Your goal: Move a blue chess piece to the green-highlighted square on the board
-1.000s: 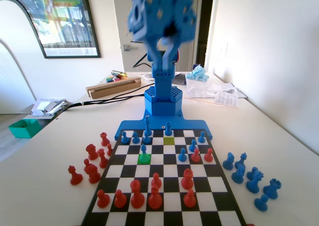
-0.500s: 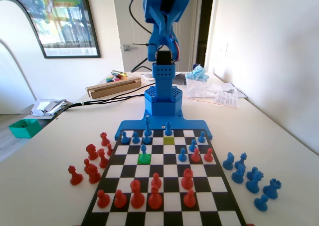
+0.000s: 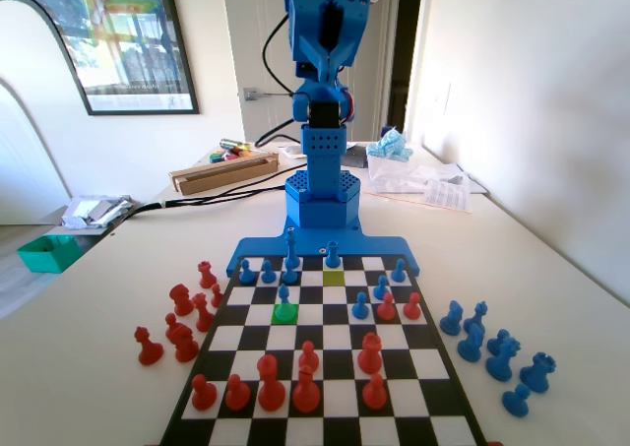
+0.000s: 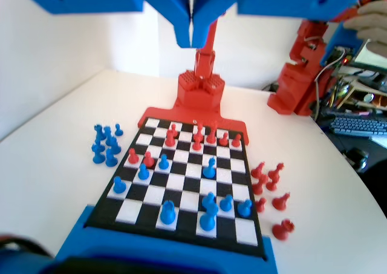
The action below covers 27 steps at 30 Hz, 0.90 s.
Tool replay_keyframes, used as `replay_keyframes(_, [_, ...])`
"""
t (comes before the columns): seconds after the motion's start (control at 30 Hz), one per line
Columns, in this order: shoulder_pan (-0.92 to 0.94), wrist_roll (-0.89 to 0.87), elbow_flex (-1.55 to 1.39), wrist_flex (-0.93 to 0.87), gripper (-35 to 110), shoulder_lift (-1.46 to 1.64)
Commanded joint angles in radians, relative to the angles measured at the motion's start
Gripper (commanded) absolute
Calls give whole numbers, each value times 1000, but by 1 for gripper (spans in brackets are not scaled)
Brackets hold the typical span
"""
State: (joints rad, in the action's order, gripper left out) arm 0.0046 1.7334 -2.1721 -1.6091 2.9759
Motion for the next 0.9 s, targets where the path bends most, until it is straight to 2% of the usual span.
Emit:
replay_keyframes(0.0, [9,0,-8,25,2,29])
replay_keyframes(0.87, [17,-3,-12,38,1,78])
